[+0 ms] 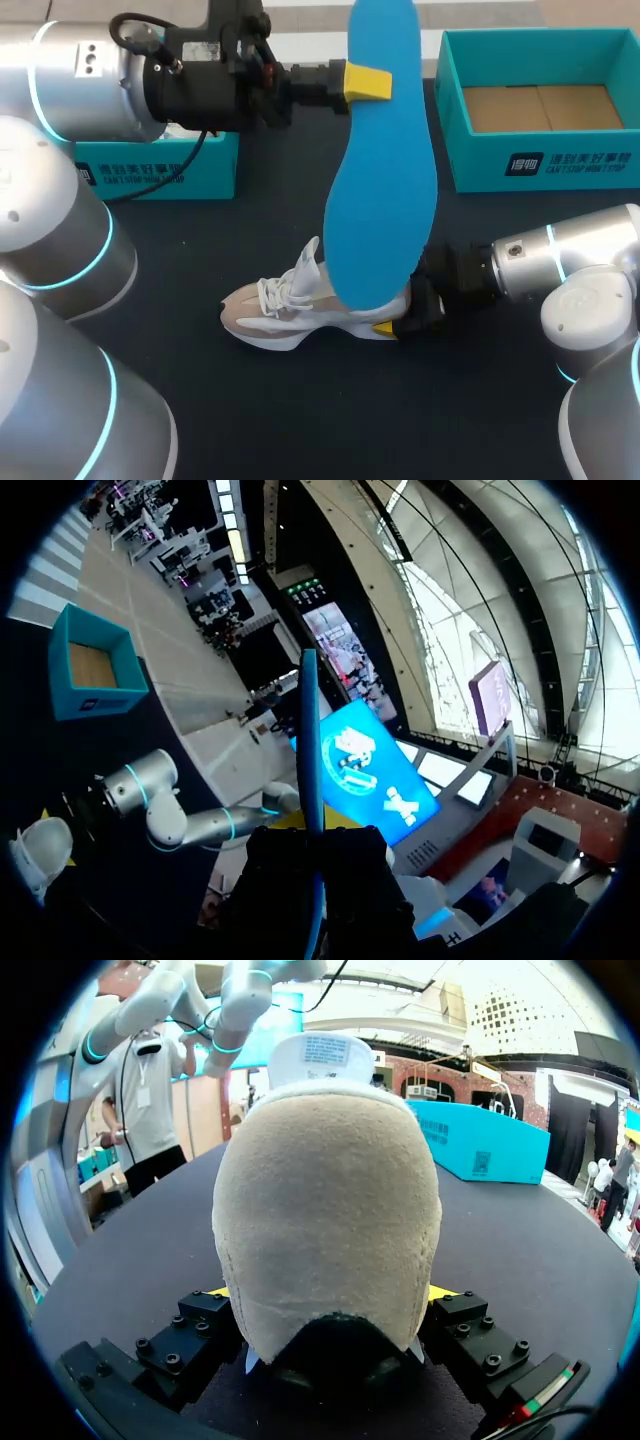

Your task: Take the shoe out of the shoebox, open the shoe tongue, remove and reinsert the insole, then place the shoe into the shoebox

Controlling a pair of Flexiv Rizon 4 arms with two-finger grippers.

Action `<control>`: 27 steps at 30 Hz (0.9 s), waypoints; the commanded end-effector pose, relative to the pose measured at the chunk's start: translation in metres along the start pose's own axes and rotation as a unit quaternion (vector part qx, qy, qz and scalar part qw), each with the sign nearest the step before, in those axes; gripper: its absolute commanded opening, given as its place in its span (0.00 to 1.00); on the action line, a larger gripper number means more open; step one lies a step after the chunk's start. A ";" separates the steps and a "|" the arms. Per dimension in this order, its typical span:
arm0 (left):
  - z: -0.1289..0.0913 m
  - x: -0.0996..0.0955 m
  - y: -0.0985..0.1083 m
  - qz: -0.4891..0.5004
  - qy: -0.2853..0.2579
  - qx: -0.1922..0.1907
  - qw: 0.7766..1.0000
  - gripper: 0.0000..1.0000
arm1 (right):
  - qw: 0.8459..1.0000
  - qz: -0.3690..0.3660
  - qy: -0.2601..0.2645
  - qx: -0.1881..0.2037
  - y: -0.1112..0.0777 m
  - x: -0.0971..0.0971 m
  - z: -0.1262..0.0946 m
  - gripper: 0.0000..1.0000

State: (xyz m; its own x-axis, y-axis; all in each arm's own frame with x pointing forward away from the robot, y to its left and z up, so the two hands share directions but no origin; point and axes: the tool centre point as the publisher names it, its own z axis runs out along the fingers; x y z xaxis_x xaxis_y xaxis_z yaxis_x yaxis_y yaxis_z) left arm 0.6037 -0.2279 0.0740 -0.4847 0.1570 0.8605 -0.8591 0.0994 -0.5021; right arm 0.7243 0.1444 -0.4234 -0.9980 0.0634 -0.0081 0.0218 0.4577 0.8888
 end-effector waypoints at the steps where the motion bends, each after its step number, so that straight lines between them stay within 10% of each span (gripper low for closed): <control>1: 0.003 -0.001 -0.003 0.003 -0.003 0.013 1.000 0.00 | 1.000 0.000 -0.001 0.001 -0.002 0.001 0.001 0.00; 8: 0.003 -0.001 -0.003 0.003 -0.003 0.013 1.000 0.00 | 1.000 0.000 -0.001 0.001 -0.002 0.001 0.001 0.00; 9: 0.003 -0.001 -0.003 0.003 -0.003 0.013 1.000 0.00 | 1.000 0.000 -0.001 0.001 -0.002 0.001 0.001 0.18; 10: 0.003 -0.001 -0.003 0.003 -0.003 0.013 1.000 0.00 | 1.000 0.000 -0.001 0.001 -0.002 0.001 0.001 1.00; 27: 0.003 -0.001 -0.003 0.003 -0.003 0.013 1.000 0.00 | 0.997 0.005 -0.011 0.075 0.019 -0.001 -0.023 1.00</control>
State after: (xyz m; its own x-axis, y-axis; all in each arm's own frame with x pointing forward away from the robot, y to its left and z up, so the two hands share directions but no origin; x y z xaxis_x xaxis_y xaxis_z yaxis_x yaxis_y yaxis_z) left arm 0.6069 -0.2298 0.0756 -0.4907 0.1520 0.8580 -0.8597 0.0762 -0.5051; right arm 0.7289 0.1375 -0.4092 -0.9967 0.0800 -0.0142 0.0308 0.5340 0.8449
